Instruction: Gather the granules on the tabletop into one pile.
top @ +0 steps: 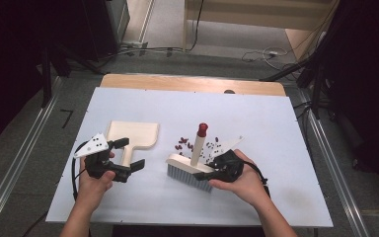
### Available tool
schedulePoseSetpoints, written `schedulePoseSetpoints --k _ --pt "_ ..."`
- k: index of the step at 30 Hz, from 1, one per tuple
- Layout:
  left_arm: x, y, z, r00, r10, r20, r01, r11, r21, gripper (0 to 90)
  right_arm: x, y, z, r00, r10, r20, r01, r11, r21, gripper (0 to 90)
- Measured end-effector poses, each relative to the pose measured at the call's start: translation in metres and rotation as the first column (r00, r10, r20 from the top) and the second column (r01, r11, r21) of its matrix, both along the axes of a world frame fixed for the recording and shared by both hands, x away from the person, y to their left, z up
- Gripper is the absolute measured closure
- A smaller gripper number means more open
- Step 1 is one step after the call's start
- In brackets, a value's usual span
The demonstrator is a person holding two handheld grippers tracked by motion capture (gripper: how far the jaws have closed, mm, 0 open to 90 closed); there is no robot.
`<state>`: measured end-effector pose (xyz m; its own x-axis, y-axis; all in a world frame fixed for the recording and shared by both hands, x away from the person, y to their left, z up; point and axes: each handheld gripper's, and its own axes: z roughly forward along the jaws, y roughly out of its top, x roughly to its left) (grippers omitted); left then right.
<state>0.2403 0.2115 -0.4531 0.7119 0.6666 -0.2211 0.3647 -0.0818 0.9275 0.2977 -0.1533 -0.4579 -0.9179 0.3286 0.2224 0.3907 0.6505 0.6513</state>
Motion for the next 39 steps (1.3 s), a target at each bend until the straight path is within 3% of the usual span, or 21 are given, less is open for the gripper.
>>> schedulePoseSetpoints --k 13,25,39 --pt "0.0 0.0 -0.001 1.0 0.002 -0.003 -0.002 1.0 0.003 0.7 0.032 -0.019 0.0 0.9942 -0.1 -0.04 0.1 0.995 -0.004 65.3" --pt "-0.001 0.005 -0.002 0.9998 0.019 -0.004 -0.019 0.9998 0.002 0.6 0.045 -0.033 0.001 0.9816 -0.19 -0.021 0.19 0.982 -0.013 65.3" --pt "-0.008 -0.001 -0.014 0.9994 0.034 0.0 -0.034 0.9991 0.023 0.0 0.037 -0.029 0.018 0.9854 -0.168 -0.029 0.169 0.984 0.052 65.3"
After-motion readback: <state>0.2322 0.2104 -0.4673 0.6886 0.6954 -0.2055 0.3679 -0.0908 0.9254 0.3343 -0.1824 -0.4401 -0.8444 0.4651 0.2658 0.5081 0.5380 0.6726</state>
